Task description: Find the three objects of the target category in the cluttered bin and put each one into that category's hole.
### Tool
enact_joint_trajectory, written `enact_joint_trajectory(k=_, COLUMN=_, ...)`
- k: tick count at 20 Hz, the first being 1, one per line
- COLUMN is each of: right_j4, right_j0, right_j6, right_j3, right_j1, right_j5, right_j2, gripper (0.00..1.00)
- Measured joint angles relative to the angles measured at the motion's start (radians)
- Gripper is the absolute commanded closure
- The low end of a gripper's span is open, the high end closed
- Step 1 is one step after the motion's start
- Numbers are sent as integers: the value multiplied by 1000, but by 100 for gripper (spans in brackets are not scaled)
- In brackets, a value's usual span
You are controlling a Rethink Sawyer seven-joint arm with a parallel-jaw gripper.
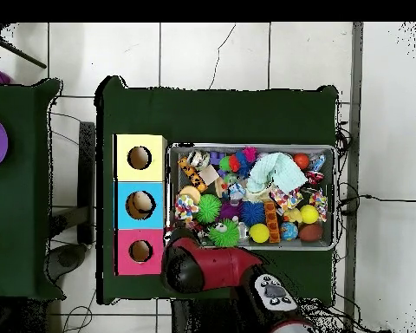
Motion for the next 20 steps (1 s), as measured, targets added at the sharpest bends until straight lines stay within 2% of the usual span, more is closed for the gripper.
enact_joint_trajectory(k=5, right_j4=-1, right_j0=-53, right_j6=0, right_j3=35, right_j1=-103, right_j5=168, right_j2=55, gripper=100)
enact_joint_trajectory(k=11, right_j4=-1, right_j0=-83, right_j6=0, right_j3=37, right_j1=-174, right_j5=299, right_j2=87, gripper=100)
enact_joint_trajectory(k=20, right_j4=-2, right_j0=-98, right_j6=0, right_j3=38, right_j1=-209, right_j5=311, right_j2=124, gripper=100)
